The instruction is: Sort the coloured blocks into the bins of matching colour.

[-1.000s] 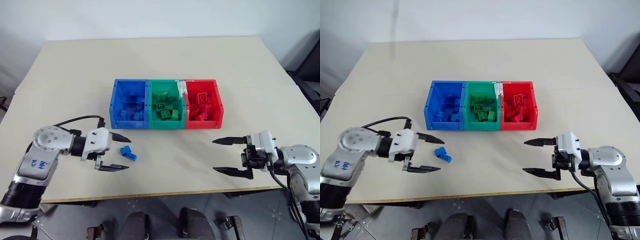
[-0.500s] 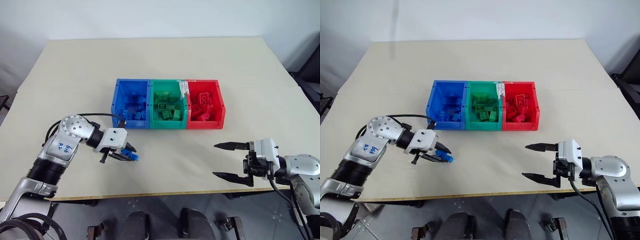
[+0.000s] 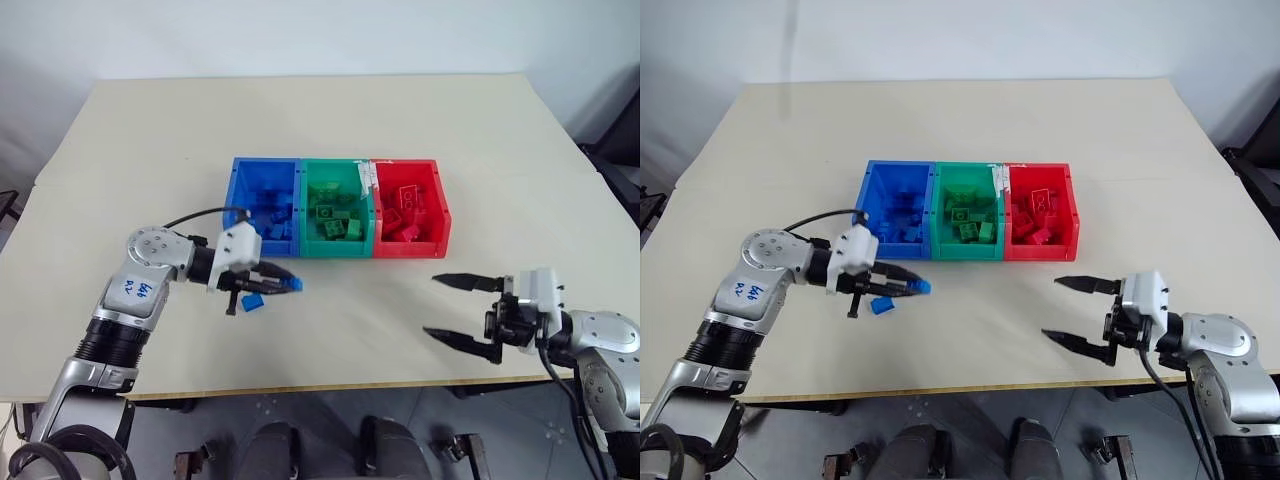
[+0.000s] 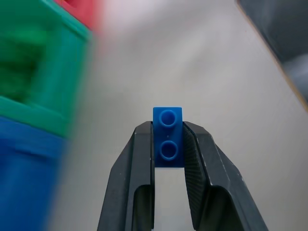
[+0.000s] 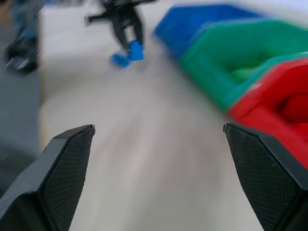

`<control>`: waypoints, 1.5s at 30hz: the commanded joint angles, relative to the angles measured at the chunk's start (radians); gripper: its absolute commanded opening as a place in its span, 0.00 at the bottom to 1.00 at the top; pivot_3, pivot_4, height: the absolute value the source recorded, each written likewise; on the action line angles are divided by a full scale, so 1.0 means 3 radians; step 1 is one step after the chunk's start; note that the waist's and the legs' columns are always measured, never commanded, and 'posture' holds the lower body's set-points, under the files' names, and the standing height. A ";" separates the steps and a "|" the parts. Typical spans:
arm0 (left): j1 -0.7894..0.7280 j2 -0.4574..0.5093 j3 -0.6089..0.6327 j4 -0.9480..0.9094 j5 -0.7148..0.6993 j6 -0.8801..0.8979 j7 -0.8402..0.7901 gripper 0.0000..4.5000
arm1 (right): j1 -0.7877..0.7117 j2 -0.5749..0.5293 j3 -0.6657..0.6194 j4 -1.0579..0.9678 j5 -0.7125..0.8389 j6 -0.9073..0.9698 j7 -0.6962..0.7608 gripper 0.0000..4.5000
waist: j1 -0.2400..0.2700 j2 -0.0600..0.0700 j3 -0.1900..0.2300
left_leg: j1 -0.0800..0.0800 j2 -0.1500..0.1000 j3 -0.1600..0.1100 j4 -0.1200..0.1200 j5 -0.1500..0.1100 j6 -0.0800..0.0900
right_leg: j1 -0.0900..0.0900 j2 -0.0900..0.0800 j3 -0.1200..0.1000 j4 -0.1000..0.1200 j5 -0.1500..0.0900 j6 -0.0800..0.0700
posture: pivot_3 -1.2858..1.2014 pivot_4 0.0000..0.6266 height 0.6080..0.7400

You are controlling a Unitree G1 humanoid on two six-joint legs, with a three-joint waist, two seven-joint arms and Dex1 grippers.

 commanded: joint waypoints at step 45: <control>0.2195 0.0772 0.1955 -0.0130 -0.0445 -0.0775 0.0345 1.00 | -0.0755 0.0087 0.0639 0.0616 -0.0420 -0.0487 0.0725 1.00 | -0.0074 -0.0002 -0.0001 | 0.0003 0.0001 -0.0003 -0.0007 -0.0002 -0.0002 | 0.0001 -0.0005 -0.0001 -0.0005 0.0000 0.0000 | 0.52 0.24 1.00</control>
